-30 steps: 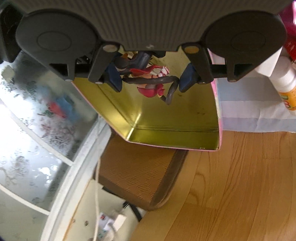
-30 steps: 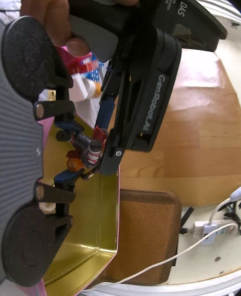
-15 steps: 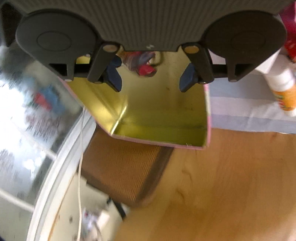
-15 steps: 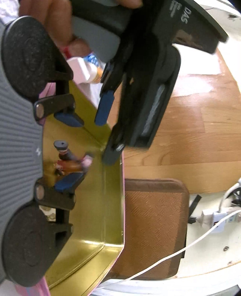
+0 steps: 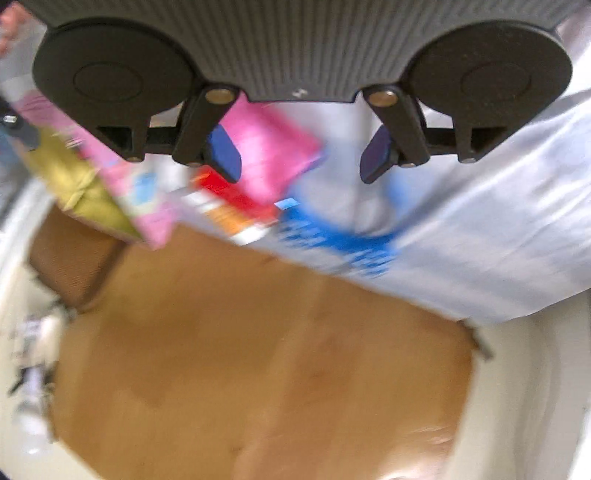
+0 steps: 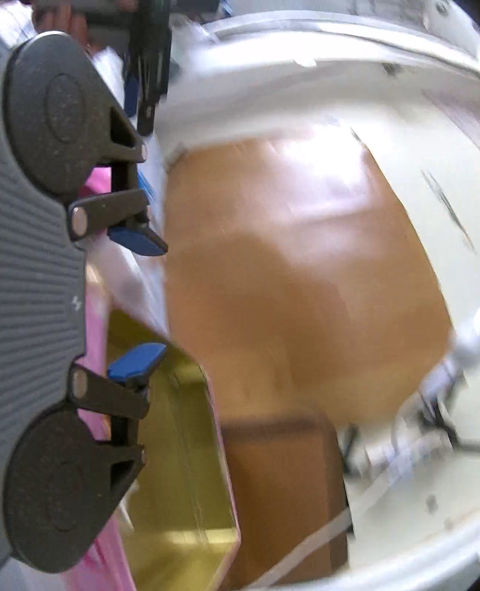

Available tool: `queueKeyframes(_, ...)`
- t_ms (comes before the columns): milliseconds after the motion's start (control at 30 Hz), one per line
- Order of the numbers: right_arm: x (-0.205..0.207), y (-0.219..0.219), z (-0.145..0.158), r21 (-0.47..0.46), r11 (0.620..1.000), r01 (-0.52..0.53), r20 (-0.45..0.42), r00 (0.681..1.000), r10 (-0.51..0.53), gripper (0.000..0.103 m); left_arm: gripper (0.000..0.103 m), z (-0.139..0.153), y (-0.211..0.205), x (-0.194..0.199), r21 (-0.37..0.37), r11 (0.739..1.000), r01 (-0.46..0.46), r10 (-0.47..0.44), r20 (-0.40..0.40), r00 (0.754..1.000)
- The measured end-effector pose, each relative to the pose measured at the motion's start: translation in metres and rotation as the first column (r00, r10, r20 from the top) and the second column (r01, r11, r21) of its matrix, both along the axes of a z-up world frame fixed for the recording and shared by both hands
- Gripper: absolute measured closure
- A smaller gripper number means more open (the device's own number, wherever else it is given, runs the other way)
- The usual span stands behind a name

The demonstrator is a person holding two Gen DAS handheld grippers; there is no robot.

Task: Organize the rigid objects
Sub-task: 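Grasp the pink pouch with the right gripper and lift it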

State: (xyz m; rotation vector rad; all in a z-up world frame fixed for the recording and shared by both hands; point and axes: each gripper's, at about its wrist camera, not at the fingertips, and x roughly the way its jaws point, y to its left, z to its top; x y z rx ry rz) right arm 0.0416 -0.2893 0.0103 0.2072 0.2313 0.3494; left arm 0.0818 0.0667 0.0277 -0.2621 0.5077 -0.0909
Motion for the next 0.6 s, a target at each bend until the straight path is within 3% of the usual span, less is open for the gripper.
queueKeyframes(100, 0.011, 0.043, -0.008, -0.044, 0.992, -0.118, -0.09, 0.989, 0.113, 0.05, 0.03, -0.02, 0.011, 0.001, 0.037, 0.998, -0.043, 0.044, -0.021, 0.999)
queueKeyframes(167, 0.028, 0.068, -0.016, -0.03, 0.983, -0.184, -0.192, 0.966, 0.175, 0.058, 0.03, -0.029, 0.016, 0.002, 0.054, 0.997, -0.055, 0.056, -0.023, 0.998)
queueKeyframes(233, 0.038, 0.087, -0.024, 0.009, 0.974, -0.228, -0.259, 0.94, 0.223, 0.059, 0.03, -0.03, 0.026, 0.003, 0.007, 0.999, -0.049, 0.049, -0.024, 0.999)
queueKeyframes(600, 0.09, 0.129, -0.045, 0.131, 0.976, -0.173, -0.39, 0.896, 0.211, 0.059, 0.03, -0.035, 0.026, 0.008, -0.044, 0.997, -0.066, 0.062, -0.069, 0.996)
